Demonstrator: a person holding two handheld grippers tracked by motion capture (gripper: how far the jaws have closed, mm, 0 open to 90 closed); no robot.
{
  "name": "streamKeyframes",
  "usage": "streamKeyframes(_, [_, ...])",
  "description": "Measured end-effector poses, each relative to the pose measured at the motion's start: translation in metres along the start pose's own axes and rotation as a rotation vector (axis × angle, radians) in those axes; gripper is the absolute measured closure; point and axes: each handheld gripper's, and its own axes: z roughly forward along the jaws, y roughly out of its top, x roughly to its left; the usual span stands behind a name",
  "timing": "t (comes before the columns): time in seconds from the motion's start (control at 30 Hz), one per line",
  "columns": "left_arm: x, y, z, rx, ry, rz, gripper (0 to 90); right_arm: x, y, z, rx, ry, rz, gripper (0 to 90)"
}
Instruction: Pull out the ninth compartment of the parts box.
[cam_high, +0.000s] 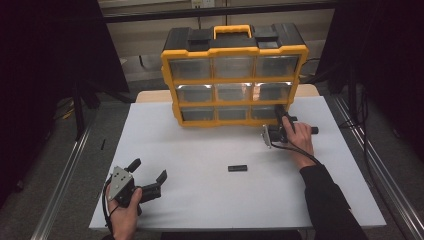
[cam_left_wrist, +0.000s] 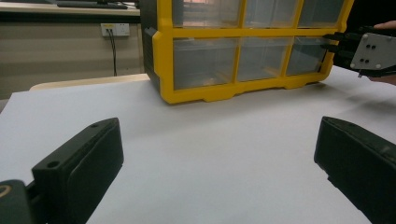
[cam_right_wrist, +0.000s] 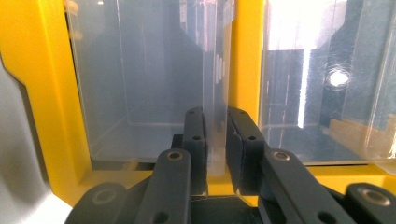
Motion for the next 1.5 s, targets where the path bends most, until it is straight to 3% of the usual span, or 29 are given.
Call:
streamKeyframes(0.5, [-0.001,0.000,0.000,-0.003,0.006,0.008,1.5,-0.003,0.000,-0.002,0.008,0.024,0.010,80.2])
streamKeyframes(0.97, [0.002,0.000,-0.001,-0.002,0.011,0.004,1.5,-0.006,-0.001,-0.005,-0.015,0.010,0.006,80.0])
streamKeyframes(1.13, [0.002,0.001,-0.001,-0.017,0.005,-0.004,1.5,-0.007,-0.001,-0.008,-0.018,0.020,0.040,79.5])
streamKeyframes(1.5, [0.002,0.001,0.000,-0.019,0.008,-0.011,1.5,-0.006,-0.004,-0.014,-0.040,0.008,0.023,79.7])
